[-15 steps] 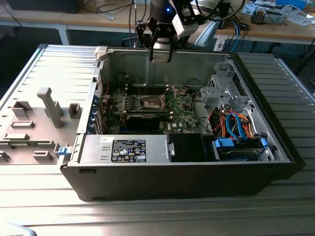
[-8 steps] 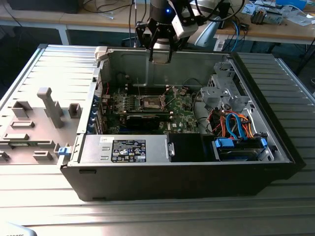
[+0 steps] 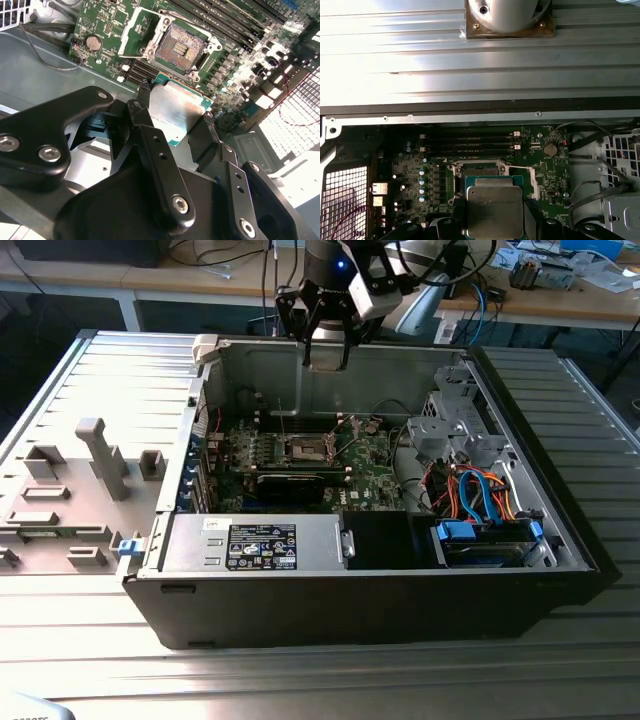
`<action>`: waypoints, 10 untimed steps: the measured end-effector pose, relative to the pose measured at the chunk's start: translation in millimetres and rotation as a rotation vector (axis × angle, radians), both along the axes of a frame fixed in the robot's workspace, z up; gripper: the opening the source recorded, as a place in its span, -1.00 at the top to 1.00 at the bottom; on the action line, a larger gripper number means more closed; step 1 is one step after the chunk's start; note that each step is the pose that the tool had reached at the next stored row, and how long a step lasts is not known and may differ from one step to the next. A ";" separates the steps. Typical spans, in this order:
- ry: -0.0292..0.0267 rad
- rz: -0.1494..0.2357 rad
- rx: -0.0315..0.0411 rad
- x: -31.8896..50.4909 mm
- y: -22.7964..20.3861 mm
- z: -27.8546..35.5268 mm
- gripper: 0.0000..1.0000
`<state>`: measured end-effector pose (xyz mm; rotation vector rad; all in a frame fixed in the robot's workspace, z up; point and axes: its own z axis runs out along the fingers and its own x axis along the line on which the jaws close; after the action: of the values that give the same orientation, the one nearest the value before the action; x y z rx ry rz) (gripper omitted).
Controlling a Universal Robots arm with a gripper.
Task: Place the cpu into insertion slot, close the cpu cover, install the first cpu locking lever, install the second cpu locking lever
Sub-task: 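Place the cpu into insertion slot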
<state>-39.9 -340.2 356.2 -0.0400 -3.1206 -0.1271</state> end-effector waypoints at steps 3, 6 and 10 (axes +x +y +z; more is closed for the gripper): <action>0.0000 0.000 -0.0002 0.0 0.0 -1.1 -0.08; 0.0000 0.000 -0.0002 0.0 0.0 -1.9 -0.08; 0.0000 0.000 -0.0002 0.0 0.0 -3.2 -0.08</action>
<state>-39.9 -340.3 353.1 -0.0401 -3.1207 -0.1267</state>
